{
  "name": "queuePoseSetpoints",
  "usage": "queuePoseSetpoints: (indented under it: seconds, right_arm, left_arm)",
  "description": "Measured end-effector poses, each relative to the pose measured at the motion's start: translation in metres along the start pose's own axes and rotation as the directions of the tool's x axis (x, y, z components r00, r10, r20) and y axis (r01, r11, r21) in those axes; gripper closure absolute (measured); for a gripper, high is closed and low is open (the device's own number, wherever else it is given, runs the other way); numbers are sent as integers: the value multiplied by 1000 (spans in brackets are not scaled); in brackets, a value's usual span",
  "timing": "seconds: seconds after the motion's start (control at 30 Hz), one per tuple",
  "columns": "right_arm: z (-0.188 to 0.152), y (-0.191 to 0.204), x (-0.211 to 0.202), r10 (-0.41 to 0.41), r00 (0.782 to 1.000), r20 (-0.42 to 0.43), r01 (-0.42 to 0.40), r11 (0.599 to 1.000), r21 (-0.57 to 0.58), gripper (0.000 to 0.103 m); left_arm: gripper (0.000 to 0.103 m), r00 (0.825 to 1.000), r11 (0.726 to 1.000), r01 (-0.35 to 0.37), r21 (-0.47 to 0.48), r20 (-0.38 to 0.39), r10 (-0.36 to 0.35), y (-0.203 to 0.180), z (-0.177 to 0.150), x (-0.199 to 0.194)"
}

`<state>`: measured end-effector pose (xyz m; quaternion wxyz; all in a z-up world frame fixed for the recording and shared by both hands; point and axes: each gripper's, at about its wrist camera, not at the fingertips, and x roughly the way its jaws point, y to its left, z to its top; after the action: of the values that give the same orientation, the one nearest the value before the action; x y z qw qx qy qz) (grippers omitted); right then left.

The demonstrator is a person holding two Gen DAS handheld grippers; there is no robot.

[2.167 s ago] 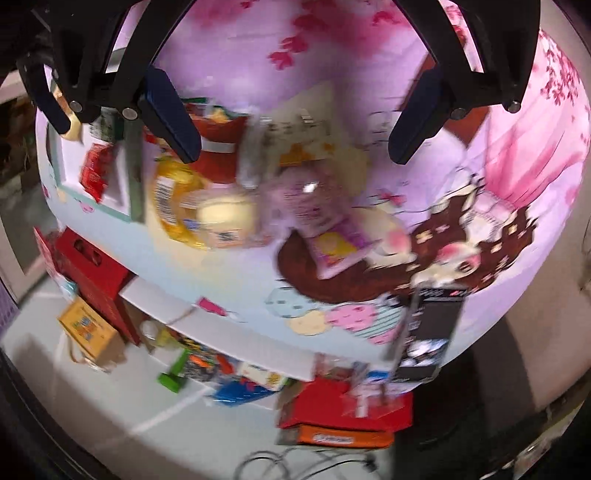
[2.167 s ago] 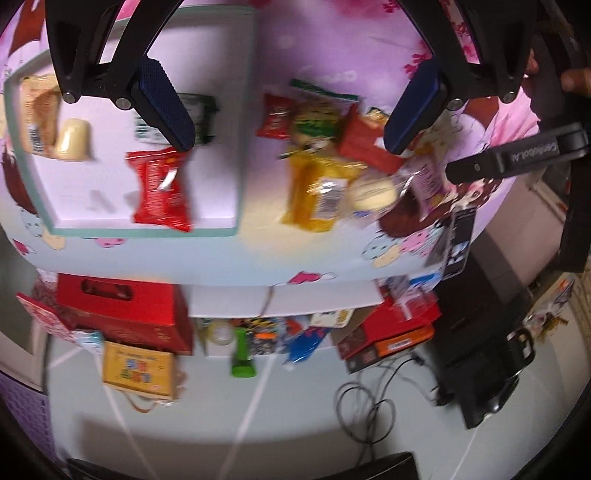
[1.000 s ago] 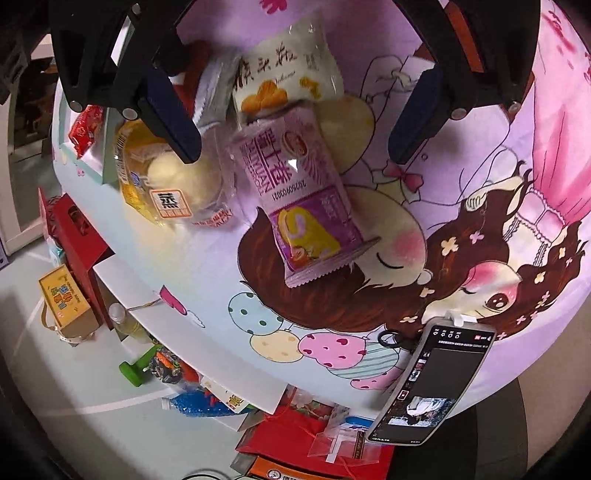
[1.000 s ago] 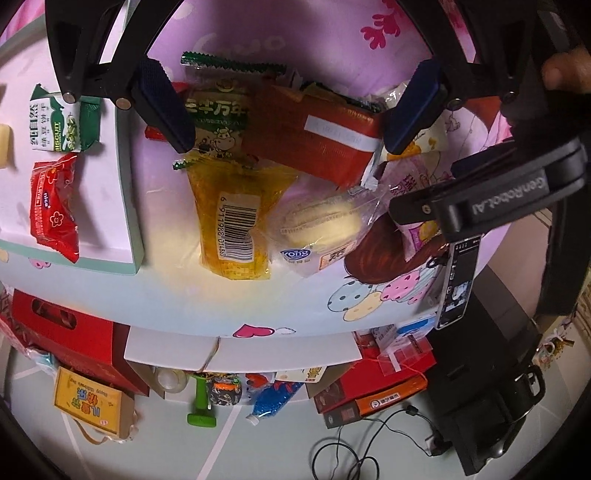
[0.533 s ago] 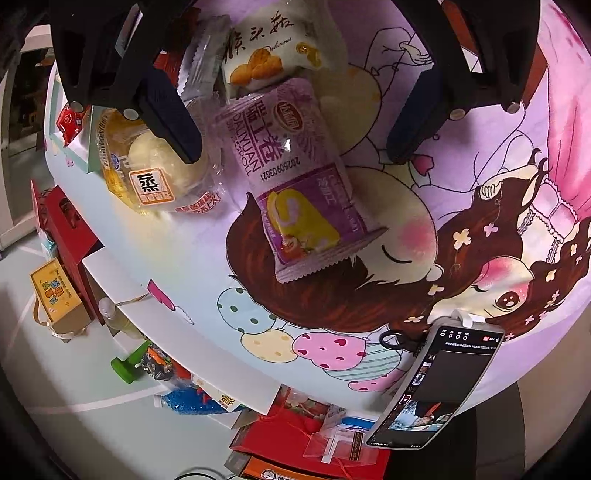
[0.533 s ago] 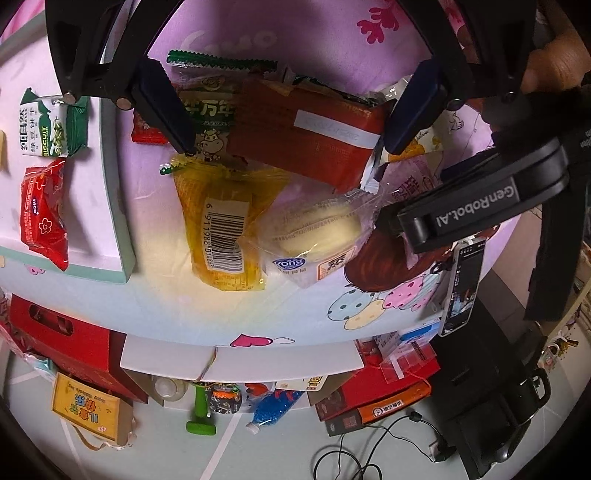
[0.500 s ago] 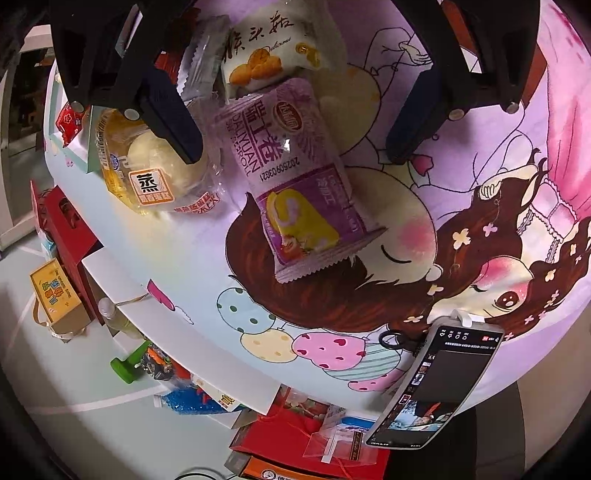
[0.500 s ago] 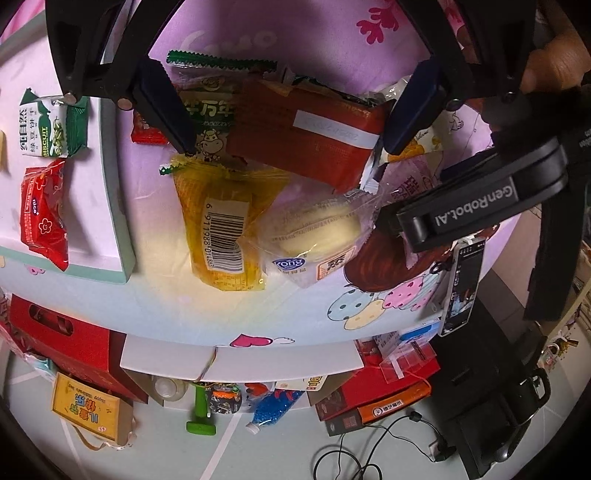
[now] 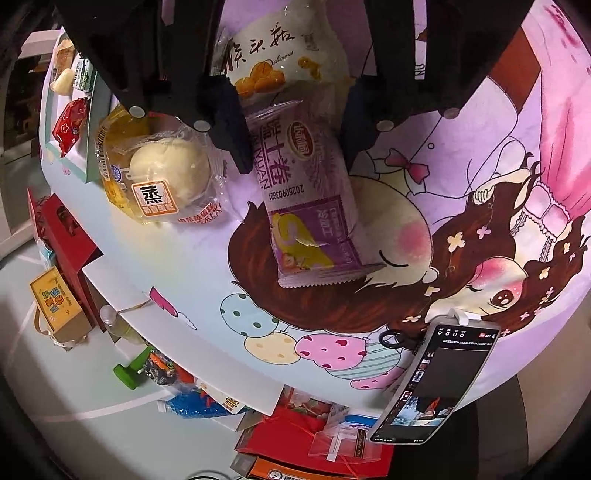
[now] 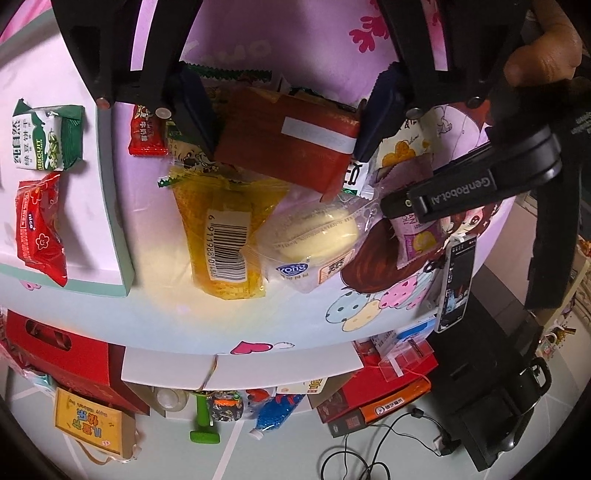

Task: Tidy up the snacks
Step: 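Grasp the purple snack bag with the left tool while the right tool grasps the brown wafer packet, then carry the purple bag to the tray with the left tool while the right tool carries the brown packet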

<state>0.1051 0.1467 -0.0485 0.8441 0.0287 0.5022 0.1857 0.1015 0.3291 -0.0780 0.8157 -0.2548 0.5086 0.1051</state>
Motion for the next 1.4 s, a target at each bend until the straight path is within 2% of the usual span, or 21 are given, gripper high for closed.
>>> queuePoseSetpoints:
  seconds: [0.17,0.5,0.83,1.03,1.13,1.23,1.4]
  right_arm:
    - [-1,-4,-5,-4,1000,1,4,1000,12,29]
    - [2,-16,-31,-4,999,49,2,999,45,29]
    - [1,-28,-58,-23,996,85,19,998,53,29]
    - [-4,-45,-76,-71,992,103,65,996,68,29]
    - [-7,-63,-87,-122,986,113,112,989,94,29]
    - [-11,-83,-98,-165,979,120,149,980,135,29]
    - [-21,-125,-118,-288,952,108,259,940,220,29]
  left_arm:
    - [58,1000,1000,-13,6,-1,13,0,-2,-7]
    - [58,999,1000,6,14,39,-6,-5,-5,-29]
    - [58,995,997,0,80,101,-8,-24,-9,-58]
    - [58,994,991,8,133,110,-23,-41,-19,-72]
    - [58,991,985,59,163,107,-77,-54,-24,-81]
    - [58,987,973,78,216,119,-106,-73,-30,-91]
    - [58,978,946,140,291,109,-179,-104,-42,-103]
